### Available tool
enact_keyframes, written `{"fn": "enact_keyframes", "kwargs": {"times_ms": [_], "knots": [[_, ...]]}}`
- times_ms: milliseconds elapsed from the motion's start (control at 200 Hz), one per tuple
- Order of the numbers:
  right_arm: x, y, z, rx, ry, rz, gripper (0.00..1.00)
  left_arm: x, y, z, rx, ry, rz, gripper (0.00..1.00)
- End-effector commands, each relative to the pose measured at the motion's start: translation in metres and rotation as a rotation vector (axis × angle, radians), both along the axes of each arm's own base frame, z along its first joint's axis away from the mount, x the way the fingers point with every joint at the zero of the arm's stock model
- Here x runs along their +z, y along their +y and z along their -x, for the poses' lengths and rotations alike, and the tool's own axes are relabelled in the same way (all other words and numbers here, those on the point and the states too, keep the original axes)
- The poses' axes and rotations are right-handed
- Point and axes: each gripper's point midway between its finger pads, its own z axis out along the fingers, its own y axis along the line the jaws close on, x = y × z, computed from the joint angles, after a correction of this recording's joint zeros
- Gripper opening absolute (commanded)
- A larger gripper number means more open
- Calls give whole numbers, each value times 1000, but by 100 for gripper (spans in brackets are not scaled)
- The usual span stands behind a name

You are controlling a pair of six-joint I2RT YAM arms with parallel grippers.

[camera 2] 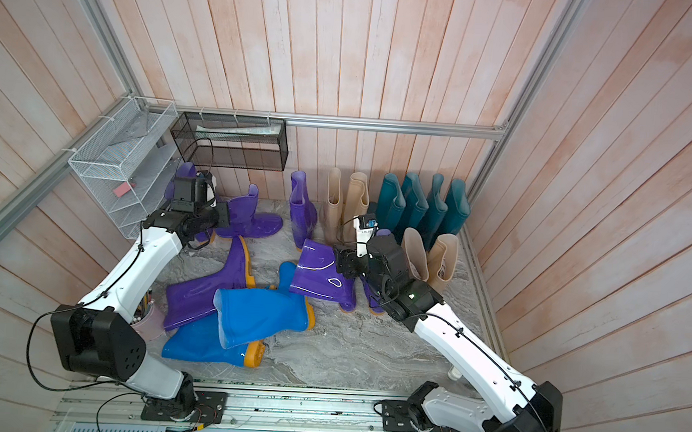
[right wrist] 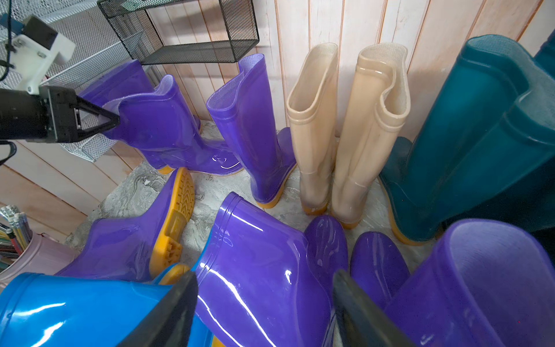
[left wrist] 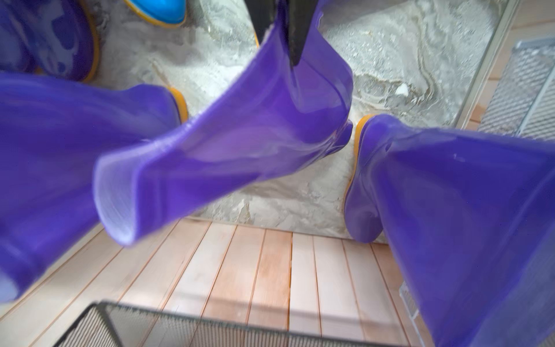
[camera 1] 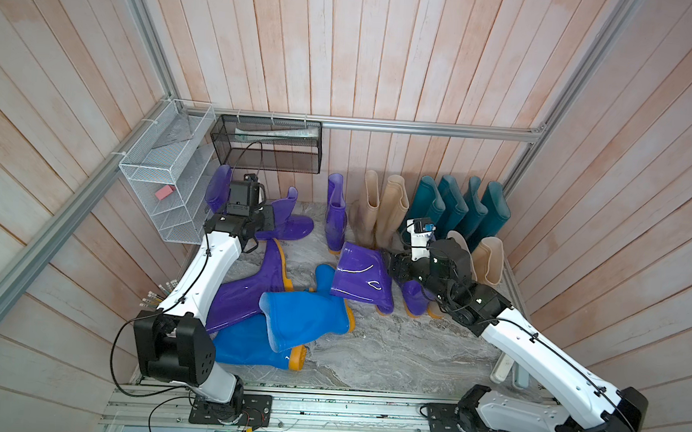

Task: Match and arrange rain boots in pairs
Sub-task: Adjust the rain boot at the center of the board, then pair a pair of rain boots at the corner of the board.

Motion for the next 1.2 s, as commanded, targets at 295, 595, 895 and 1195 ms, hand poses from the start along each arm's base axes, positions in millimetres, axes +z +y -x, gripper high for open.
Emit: {"fn": "enact_keyframes", "kwargs": {"times_ms": [295, 595, 895, 1195], "knots": [[3, -3, 1, -7, 2, 12, 73, 44, -42, -31, -141, -89, 258, 4], [1, -1, 0, -1, 2, 16, 73, 41, -46, -14, -252, -57, 140, 61], [-4, 2, -2, 7, 10, 31, 73, 49, -20, -38, -221, -85, -175, 84], [-10, 5, -7, 12, 19, 62, 73, 59, -28, -48, -325, -152, -471, 91]]}}
